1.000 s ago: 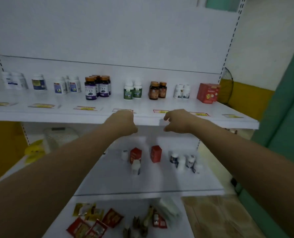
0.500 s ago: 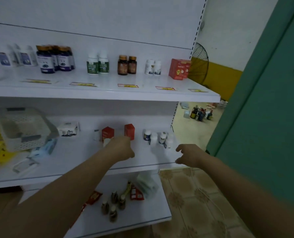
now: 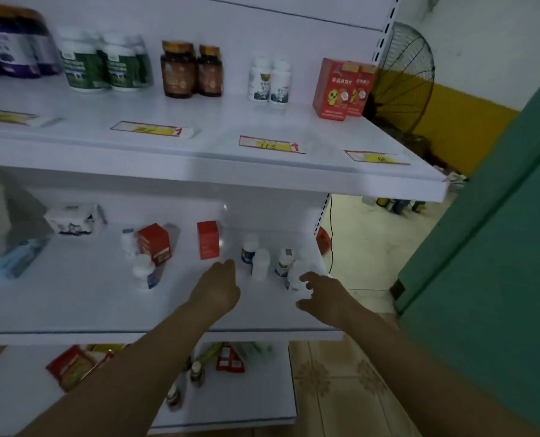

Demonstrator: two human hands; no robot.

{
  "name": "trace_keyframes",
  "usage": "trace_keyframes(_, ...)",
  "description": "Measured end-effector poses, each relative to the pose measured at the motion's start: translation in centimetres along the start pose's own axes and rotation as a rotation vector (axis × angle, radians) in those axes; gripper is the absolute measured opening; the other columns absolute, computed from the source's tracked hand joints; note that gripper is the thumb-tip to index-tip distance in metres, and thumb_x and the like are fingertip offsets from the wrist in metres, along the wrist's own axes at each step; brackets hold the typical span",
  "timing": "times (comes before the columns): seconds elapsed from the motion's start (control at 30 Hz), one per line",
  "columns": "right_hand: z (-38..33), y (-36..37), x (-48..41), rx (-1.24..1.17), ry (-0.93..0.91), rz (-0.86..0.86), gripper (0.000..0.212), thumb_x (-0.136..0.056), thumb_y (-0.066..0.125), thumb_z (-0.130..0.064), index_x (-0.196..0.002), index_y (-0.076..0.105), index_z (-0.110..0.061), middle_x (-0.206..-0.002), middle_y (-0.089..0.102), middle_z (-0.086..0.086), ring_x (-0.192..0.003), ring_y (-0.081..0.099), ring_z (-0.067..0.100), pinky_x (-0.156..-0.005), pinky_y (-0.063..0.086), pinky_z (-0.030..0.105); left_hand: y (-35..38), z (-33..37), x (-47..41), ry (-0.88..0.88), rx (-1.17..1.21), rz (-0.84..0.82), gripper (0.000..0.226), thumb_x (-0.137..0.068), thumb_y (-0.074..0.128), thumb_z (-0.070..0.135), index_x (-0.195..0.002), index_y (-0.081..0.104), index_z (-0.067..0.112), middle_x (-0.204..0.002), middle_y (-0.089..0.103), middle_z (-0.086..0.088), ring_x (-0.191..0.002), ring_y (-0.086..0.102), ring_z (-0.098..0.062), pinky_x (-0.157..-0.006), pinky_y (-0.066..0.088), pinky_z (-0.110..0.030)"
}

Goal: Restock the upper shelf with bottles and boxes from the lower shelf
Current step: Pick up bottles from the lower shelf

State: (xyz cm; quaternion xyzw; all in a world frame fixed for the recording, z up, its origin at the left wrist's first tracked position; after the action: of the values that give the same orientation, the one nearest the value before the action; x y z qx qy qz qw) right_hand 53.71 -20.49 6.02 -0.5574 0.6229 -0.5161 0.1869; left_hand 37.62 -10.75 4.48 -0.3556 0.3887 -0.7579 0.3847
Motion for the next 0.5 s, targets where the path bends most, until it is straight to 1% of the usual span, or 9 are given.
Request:
trace_keyframes(0.07,-0.8,1.2,-3.1,-0.059,-0.046,0.01,0.058,-0.089,0.061,-0.024,-0.14,0.039,-0.006,-0.138,0.049,0.011,-0.124,0.049,0.025,-0.101,0.038,0.028,0.3,-0.2,-2.4,0.001,0.015,0.038,0.039,-0.097,0.041,0.009,-0.135,0.036,-0.001,-0.137,0.044,-0.019,-0.123,0.047,-0.028,-0.1,0.038,-0.03)
trace_keyframes(0.13,-1.7,2.1,-6.2,-0.094,-0.079,0.044,0.057,-0.09,0.061,-0.022,-0.139,0.038,-0.005,-0.136,0.05,0.013,-0.122,0.05,0.026,-0.102,0.039,0.031,0.8,-0.4,-4.9,0.014,0.017,0.068,0.038,-0.097,0.041,0.007,-0.134,0.037,-0.002,-0.135,0.047,-0.02,-0.122,0.049,-0.028,-0.1,0.039,-0.031)
trace_keyframes(0.23,-2.5,3.2,-10.3,-0.109,-0.103,0.097,0.062,-0.091,0.059,-0.023,-0.143,0.029,-0.008,-0.137,0.045,0.014,-0.124,0.048,0.028,-0.101,0.04,0.033,2.1,-1.0,-9.2,0.012,0.017,0.095,0.039,-0.098,0.04,0.007,-0.136,0.036,-0.002,-0.137,0.045,-0.02,-0.124,0.047,-0.029,-0.101,0.037,-0.033)
trace_keyframes(0.3,-2.3,3.9,-13.0,-0.138,-0.065,0.144,0.069,-0.089,0.061,-0.027,-0.145,0.024,-0.01,-0.14,0.038,0.013,-0.128,0.043,0.028,-0.105,0.037,0.034,3.0,-1.3,-12.1,-0.014,0.079,0.116,0.039,-0.098,0.04,0.007,-0.135,0.035,-0.001,-0.135,0.047,-0.019,-0.121,0.05,-0.029,-0.097,0.04,-0.032)
trace_keyframes(0.37,-1.9,4.5,-15.4,-0.174,-0.024,0.197,0.069,-0.089,0.061,-0.032,-0.144,0.024,-0.01,-0.141,0.035,0.014,-0.131,0.04,0.028,-0.107,0.036,0.036,3.4,-1.0,-14.6,-0.016,0.146,0.161,0.039,-0.098,0.041,0.009,-0.135,0.035,0.0,-0.133,0.049,-0.019,-0.118,0.052,-0.029,-0.093,0.042,-0.031)
trace_keyframes(0.43,-1.6,5.1,-17.4,-0.186,0.023,0.235,0.067,-0.09,0.057,-0.042,-0.142,0.029,-0.009,-0.142,0.034,0.014,-0.133,0.038,0.028,-0.108,0.034,0.037,3.6,-0.7,-16.6,0.003,0.209,0.197,0.044,-0.098,0.043,0.014,-0.139,0.031,0.001,-0.136,0.046,-0.019,-0.122,0.049,-0.031,-0.095,0.04,-0.033)
trace_keyframes(0.5,-1.5,6.1,-18.9,-0.161,0.05,0.234,0.066,-0.09,0.053,-0.048,-0.14,0.032,-0.01,-0.141,0.034,0.013,-0.131,0.039,0.027,-0.106,0.036,0.036,3.9,-0.8,-18.4,0.002,0.248,0.215,0.051,-0.098,0.045,0.018,-0.143,0.026,0.002,-0.138,0.043,-0.019,-0.125,0.047,-0.031,-0.098,0.039,-0.034)
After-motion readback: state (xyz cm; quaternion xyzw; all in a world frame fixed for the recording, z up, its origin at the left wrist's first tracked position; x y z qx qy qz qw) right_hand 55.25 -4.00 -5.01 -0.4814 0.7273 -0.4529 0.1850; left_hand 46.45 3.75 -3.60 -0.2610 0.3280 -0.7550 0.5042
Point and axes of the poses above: each hand's wrist, its own x-axis away from the middle knuckle, its own y-axis out of the palm, z = x × y, the point moved 8 cm from there along -x, towards the middle knuckle
